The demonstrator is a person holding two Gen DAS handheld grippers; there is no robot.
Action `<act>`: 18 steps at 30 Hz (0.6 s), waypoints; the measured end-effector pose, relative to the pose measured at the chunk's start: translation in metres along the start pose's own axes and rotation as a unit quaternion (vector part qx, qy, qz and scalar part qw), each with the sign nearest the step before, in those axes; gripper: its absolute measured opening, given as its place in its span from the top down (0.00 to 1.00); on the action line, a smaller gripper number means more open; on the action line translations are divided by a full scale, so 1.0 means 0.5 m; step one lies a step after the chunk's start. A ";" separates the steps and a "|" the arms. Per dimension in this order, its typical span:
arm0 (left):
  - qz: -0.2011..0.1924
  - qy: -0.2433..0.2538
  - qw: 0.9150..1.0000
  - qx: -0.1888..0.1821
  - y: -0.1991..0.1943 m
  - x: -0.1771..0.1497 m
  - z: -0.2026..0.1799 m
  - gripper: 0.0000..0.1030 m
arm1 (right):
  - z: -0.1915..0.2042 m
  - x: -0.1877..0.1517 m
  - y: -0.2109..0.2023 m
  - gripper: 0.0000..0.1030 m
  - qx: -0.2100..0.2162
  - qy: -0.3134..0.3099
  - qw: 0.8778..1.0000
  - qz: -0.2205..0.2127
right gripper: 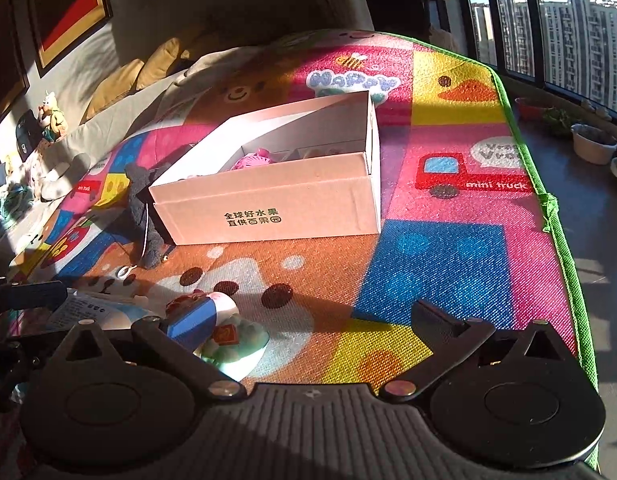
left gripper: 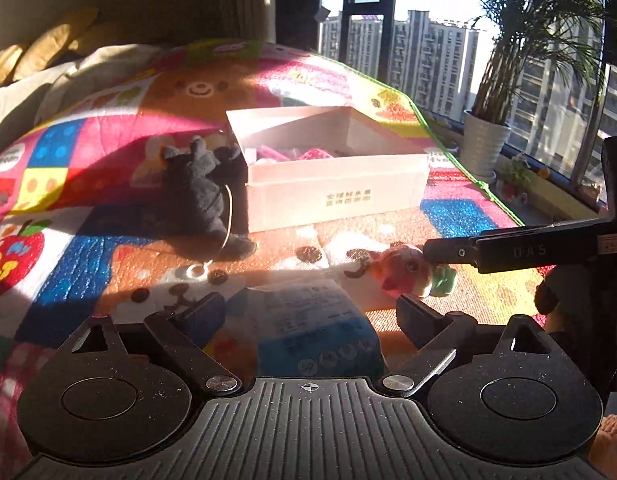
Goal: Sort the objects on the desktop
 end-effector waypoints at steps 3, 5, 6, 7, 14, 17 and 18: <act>0.008 -0.003 1.000 0.004 0.007 -0.015 0.004 0.04 | -0.007 0.000 0.006 0.00 0.012 0.012 1.000 0.006; 0.019 -0.009 1.000 0.002 0.014 -0.026 0.005 0.03 | -0.006 -0.001 0.007 0.00 0.014 0.011 1.000 0.007; 0.023 -0.010 1.000 0.005 0.020 -0.031 0.006 0.03 | -0.006 -0.001 0.007 0.00 0.015 0.012 1.000 0.007; 0.025 -0.011 1.000 0.009 0.024 -0.034 0.007 0.03 | -0.007 0.000 0.008 0.00 0.016 0.013 1.000 0.008; 0.032 -0.024 0.999 0.004 0.042 -0.033 0.002 0.03 | -0.010 0.002 0.007 0.00 0.027 0.012 1.000 0.010; 0.032 -0.019 0.999 0.000 0.046 -0.032 -0.006 0.02 | -0.005 0.007 0.005 0.00 0.037 -0.001 0.999 0.021; 0.032 -0.016 0.999 0.002 0.046 -0.033 -0.007 0.02 | -0.001 0.008 0.001 0.00 0.045 -0.008 0.999 0.023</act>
Point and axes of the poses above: each gripper's, at about its wrist camera, not at the fingertips, and y roughly the way its jaws point, z to its left, x to its top, the point moved 4 cm from there along y, roughly the way its jaws point, and after that the axes turned 14 degrees about -y, right-handed, at the moved point
